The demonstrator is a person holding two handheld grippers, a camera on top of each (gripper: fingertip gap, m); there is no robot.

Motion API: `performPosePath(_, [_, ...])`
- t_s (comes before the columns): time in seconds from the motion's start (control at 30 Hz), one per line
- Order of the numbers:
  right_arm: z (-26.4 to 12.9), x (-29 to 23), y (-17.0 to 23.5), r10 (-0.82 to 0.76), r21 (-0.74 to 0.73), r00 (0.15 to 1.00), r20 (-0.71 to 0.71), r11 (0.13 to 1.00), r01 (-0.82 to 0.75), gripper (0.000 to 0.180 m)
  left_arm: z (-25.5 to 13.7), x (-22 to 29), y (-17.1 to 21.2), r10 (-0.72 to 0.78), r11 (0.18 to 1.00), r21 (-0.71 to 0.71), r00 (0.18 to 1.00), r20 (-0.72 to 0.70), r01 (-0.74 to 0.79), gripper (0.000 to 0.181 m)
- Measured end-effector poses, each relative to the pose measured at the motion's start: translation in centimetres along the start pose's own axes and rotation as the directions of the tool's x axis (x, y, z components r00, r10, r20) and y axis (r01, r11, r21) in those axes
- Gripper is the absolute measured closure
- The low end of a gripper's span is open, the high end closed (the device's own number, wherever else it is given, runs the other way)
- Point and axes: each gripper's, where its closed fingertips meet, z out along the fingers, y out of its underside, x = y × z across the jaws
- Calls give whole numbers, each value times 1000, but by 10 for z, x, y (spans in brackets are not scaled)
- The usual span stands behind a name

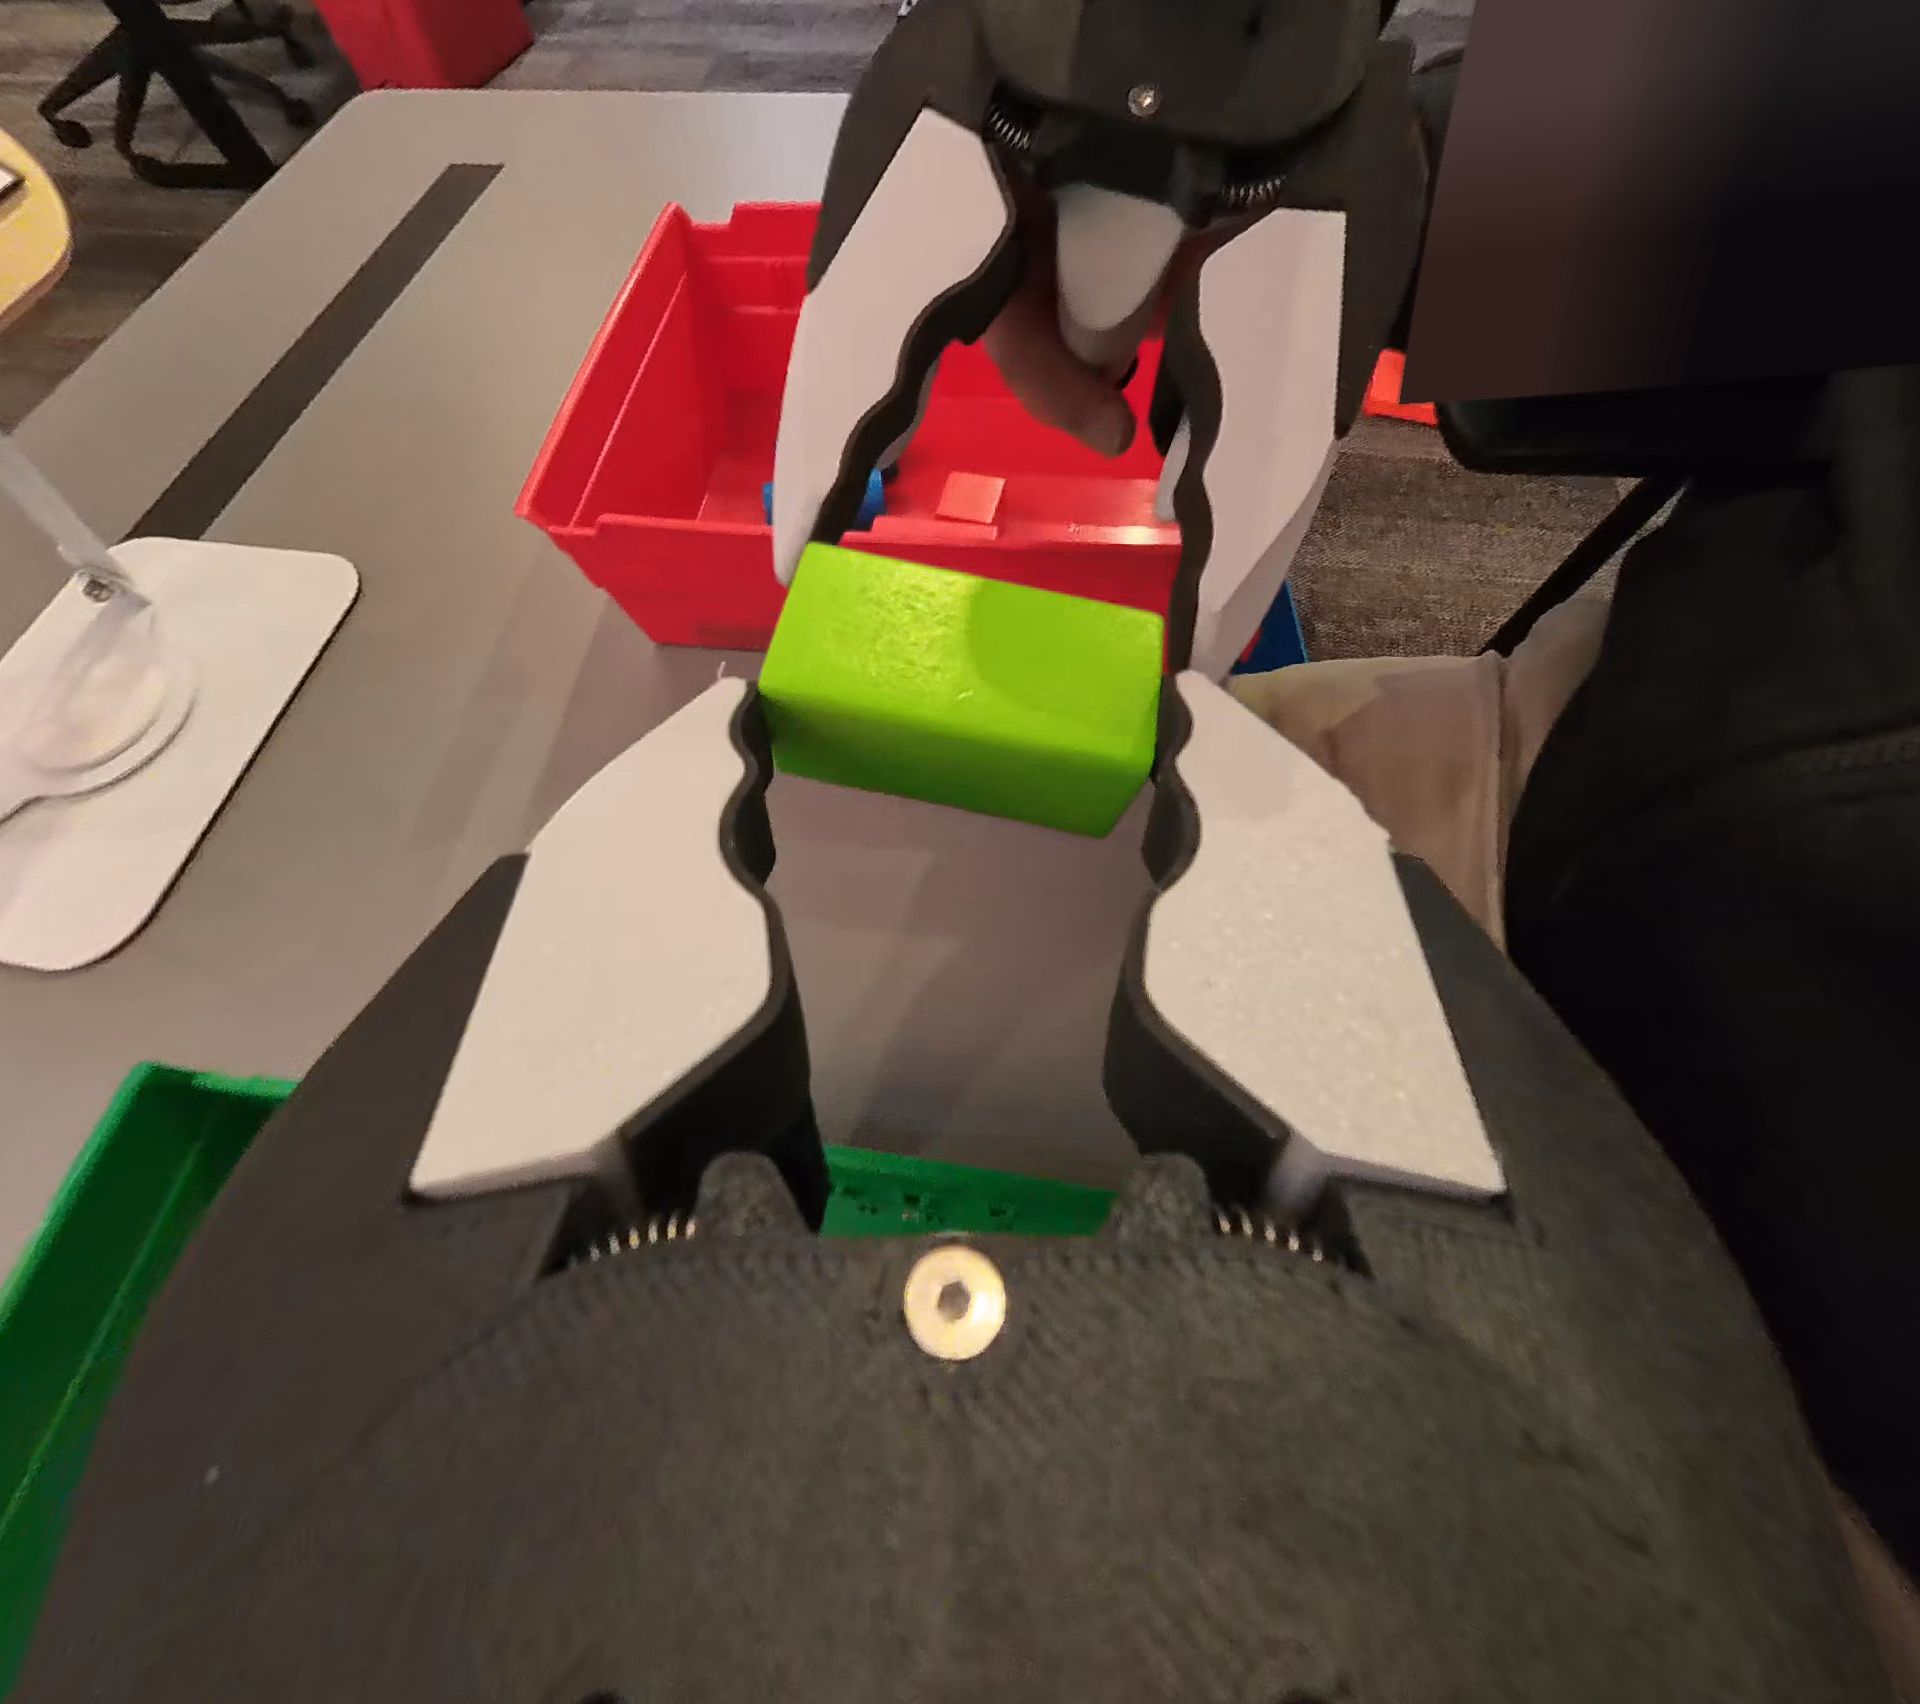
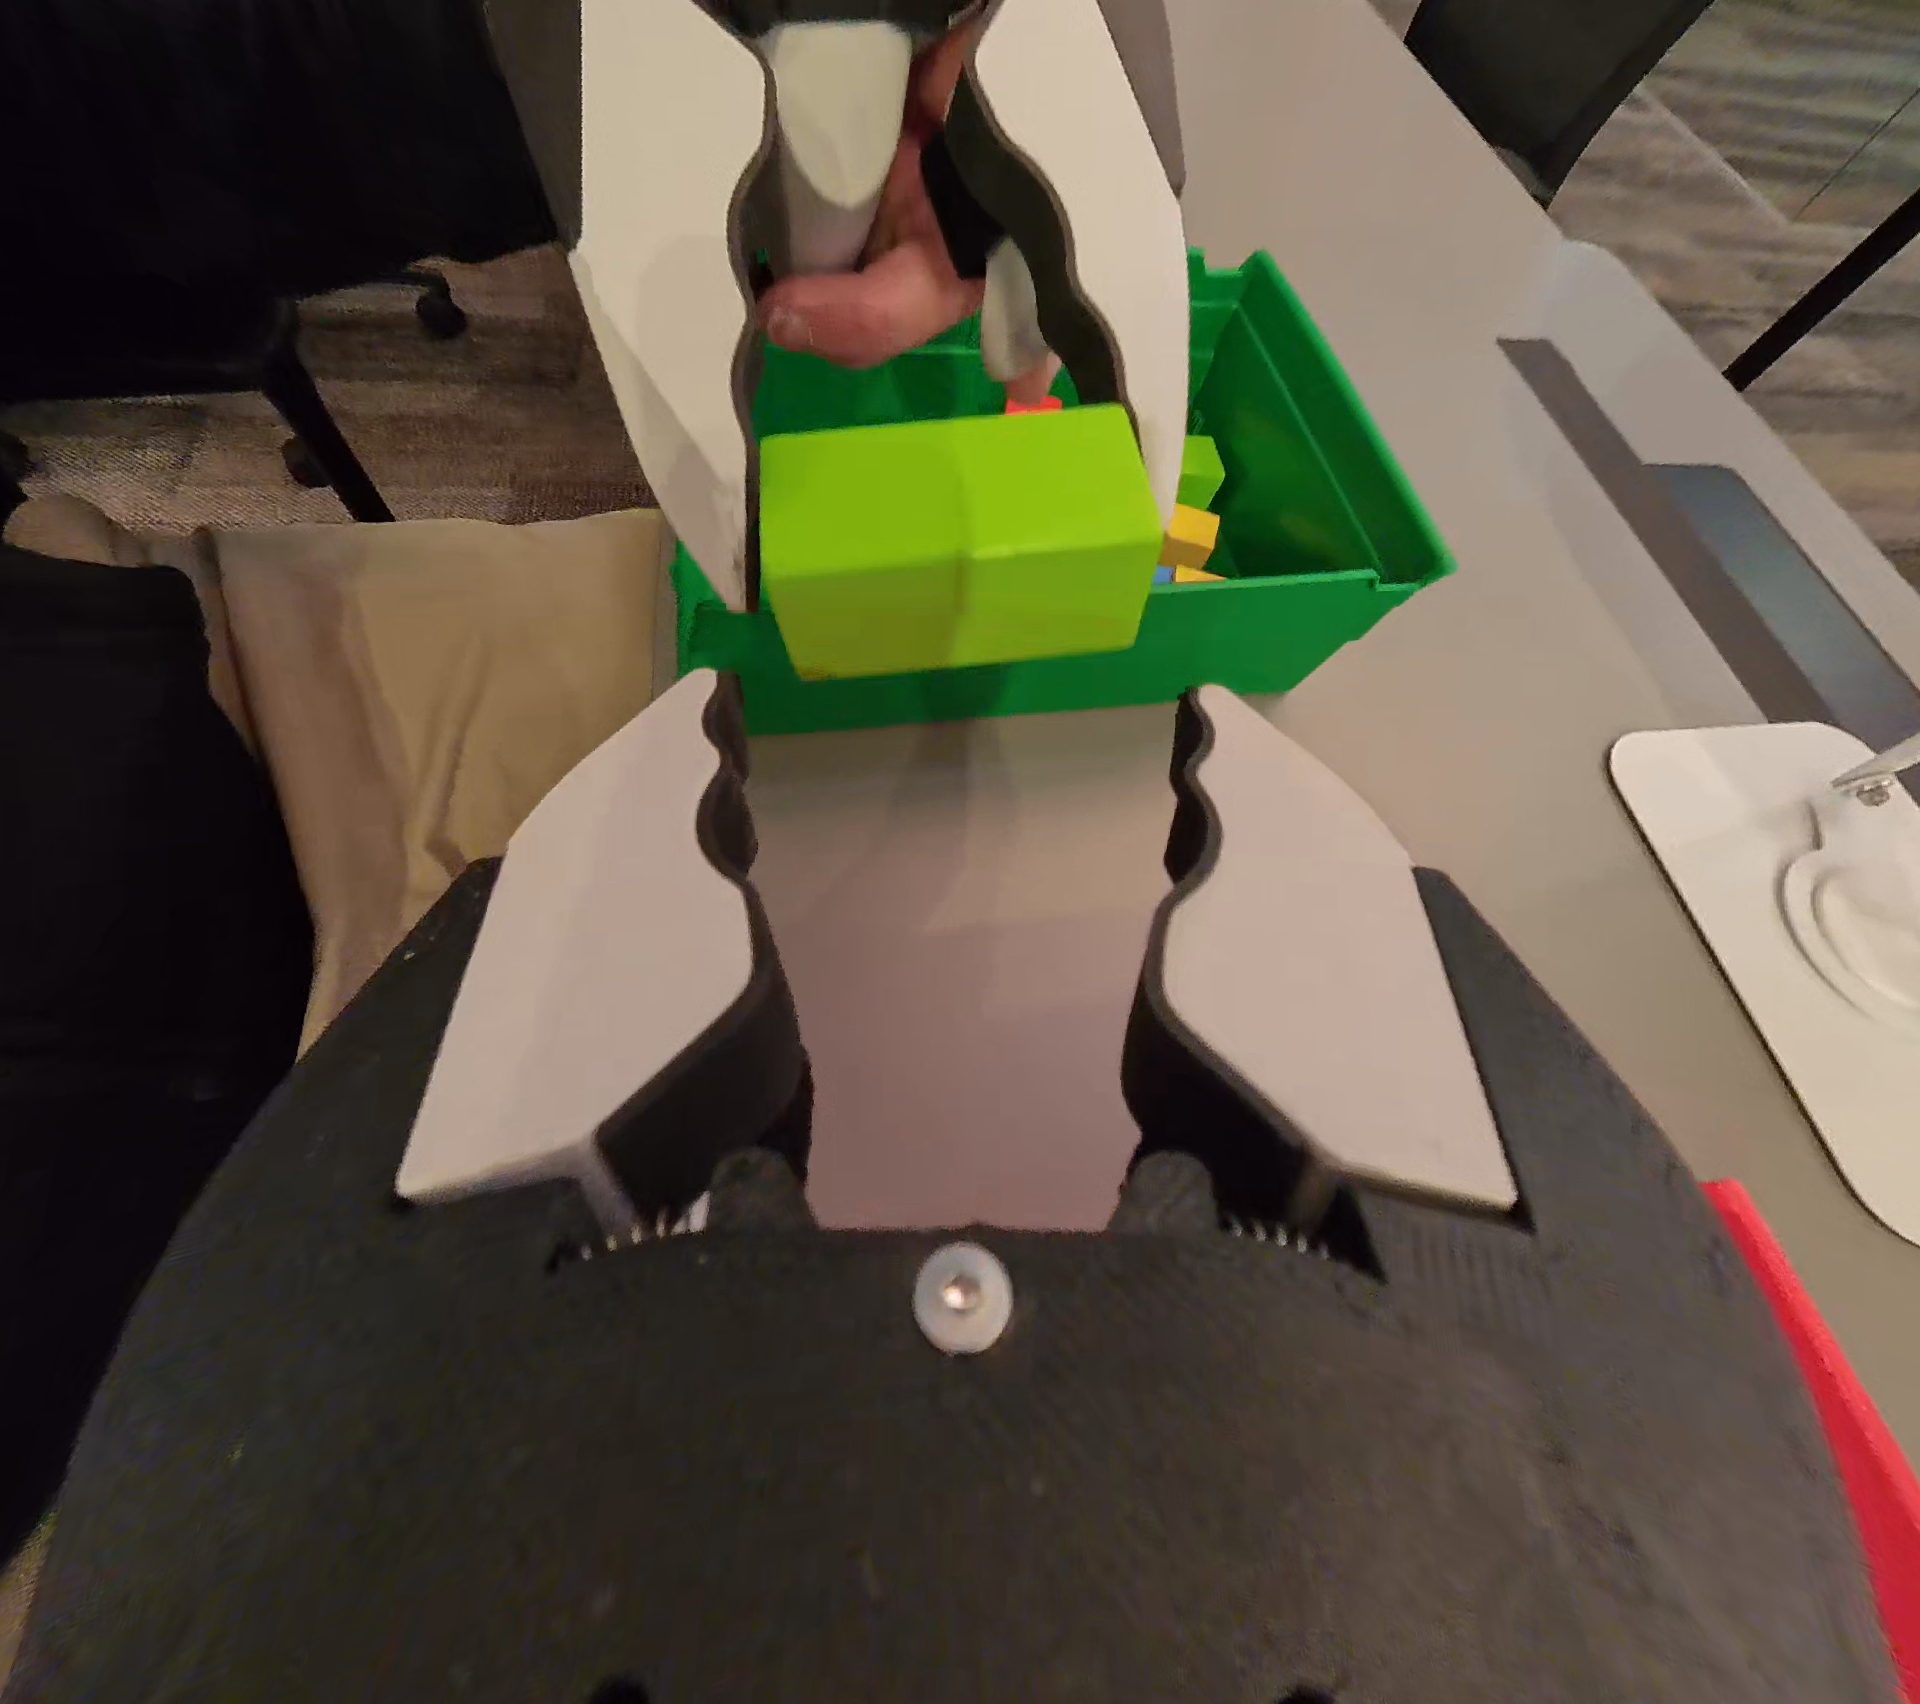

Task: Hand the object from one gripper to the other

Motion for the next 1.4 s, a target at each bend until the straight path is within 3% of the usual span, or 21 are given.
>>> performPosePath(0.03, [0,-1,-1,-4,2,1000,1,1000,4,102,2,1,-1,4,1000,2,1000,2,-4,110])
performPosePath(0.73, [-5,-3,-8,-11,46,1000,4,999,10,110,9,12,-22,-74,988,132,995,-61,82,111])
performPosePath(1.03, [-17,0,-5,-13,28,1000,13,1000,12,110,-10,3,-34,-87,975,205,996,-28,91,115])
performPosePath(1.2, [-53,15,32,-11,-178,1000,25,984,15,110,-18,-2,-32,-83,976,200,997,0,82,120])
performPosePath(1.4, [-113,51,121,-2,-564,997,-78,824,-43,110,-21,-10,-21,-92,980,179,995,26,86,128])
